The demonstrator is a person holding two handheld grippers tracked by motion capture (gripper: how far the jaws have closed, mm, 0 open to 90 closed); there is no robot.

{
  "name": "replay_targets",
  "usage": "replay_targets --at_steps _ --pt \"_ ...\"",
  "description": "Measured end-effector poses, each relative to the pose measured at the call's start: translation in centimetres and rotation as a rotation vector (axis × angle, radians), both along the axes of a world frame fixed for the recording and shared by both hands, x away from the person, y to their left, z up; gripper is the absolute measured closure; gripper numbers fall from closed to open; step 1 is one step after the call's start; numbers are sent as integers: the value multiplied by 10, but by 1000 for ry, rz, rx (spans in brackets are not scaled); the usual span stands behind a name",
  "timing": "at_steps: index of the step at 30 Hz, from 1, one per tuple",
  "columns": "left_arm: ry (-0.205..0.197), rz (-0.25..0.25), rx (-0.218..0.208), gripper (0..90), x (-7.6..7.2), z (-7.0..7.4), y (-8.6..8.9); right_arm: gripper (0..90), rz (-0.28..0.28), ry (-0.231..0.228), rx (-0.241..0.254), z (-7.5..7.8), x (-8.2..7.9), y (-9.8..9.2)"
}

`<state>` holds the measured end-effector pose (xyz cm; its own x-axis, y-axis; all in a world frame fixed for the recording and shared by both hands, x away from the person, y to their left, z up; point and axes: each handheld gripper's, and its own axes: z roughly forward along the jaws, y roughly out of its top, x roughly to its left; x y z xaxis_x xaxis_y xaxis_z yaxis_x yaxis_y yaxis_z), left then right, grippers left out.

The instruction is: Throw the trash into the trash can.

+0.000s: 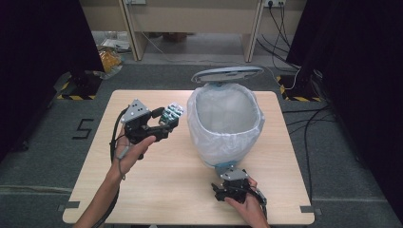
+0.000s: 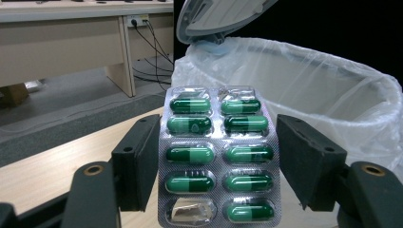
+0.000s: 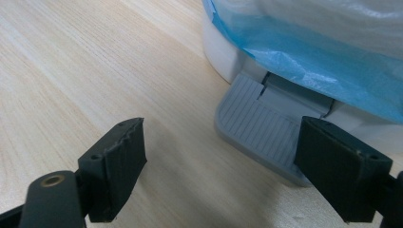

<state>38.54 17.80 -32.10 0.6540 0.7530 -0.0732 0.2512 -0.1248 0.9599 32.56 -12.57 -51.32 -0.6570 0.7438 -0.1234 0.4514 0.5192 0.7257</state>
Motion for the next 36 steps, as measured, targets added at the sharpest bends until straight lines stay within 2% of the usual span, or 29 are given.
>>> replay_targets --at_steps 15,29,36 --pt "-25 -39 -22 339 5 19 -21 177 1 4 2 0 0 0" --pt "-38 -93 -6 339 19 36 -63 176 1 3 0 0 0 -1" --pt "-30 -106 -3 339 27 37 -79 177 1 2 1 0 0 -1"
